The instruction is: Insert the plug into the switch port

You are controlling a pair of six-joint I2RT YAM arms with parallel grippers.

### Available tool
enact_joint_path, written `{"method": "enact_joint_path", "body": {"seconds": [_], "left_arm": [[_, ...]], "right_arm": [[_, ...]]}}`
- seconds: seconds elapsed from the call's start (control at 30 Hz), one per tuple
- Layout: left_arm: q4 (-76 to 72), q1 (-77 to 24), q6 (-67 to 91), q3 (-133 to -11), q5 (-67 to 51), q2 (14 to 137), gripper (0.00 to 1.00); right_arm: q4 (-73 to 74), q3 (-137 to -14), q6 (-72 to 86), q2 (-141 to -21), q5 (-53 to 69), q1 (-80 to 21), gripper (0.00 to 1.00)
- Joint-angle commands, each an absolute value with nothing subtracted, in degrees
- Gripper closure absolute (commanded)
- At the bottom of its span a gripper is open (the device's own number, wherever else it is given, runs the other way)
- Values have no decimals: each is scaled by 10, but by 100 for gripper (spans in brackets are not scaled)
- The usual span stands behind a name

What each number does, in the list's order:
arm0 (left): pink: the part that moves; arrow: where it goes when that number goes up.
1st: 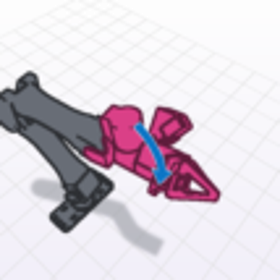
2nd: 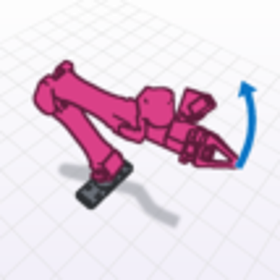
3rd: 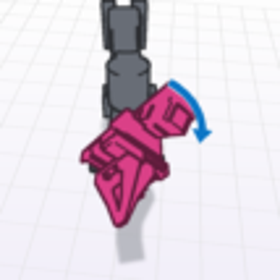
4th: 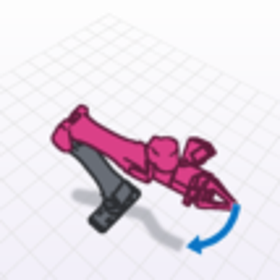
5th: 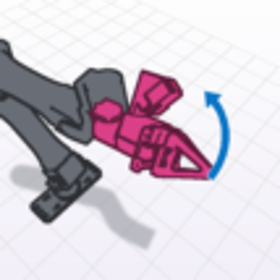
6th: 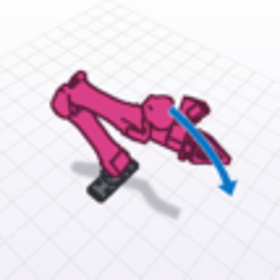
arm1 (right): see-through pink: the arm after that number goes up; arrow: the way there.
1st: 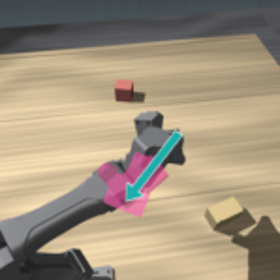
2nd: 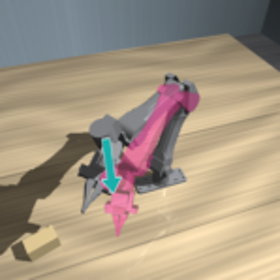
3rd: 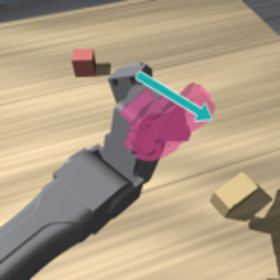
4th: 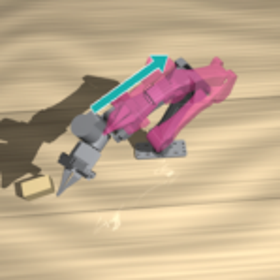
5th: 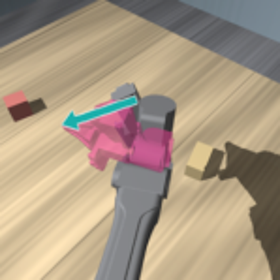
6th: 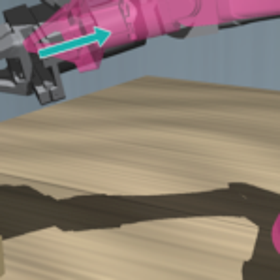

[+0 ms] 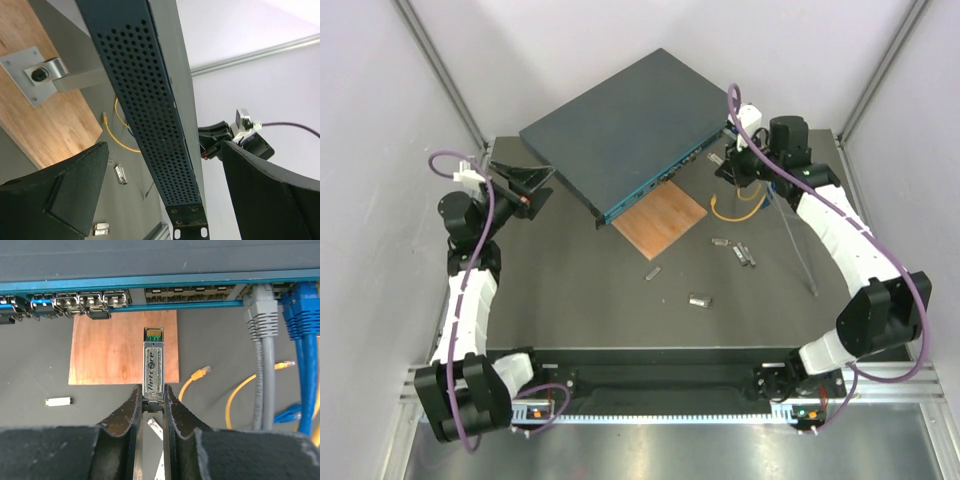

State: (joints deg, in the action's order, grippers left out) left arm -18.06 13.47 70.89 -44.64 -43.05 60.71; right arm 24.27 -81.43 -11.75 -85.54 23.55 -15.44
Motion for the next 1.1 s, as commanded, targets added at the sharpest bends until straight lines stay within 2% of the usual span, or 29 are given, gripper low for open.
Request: {"method": "enact_joint_path", "body": {"seconds": [0.0, 0.43, 1.07], "left_arm": [[-259, 114, 721, -449, -437, 620, 1], [-262, 37, 688, -473, -419, 663, 3], [-262, 26, 679, -481, -421, 673, 6]], "right_arm": [[208, -846, -84, -858, 234, -167, 100], [217, -865, -91, -874, 211, -201, 100], [191, -875, -78, -886, 210, -211, 100]]}}
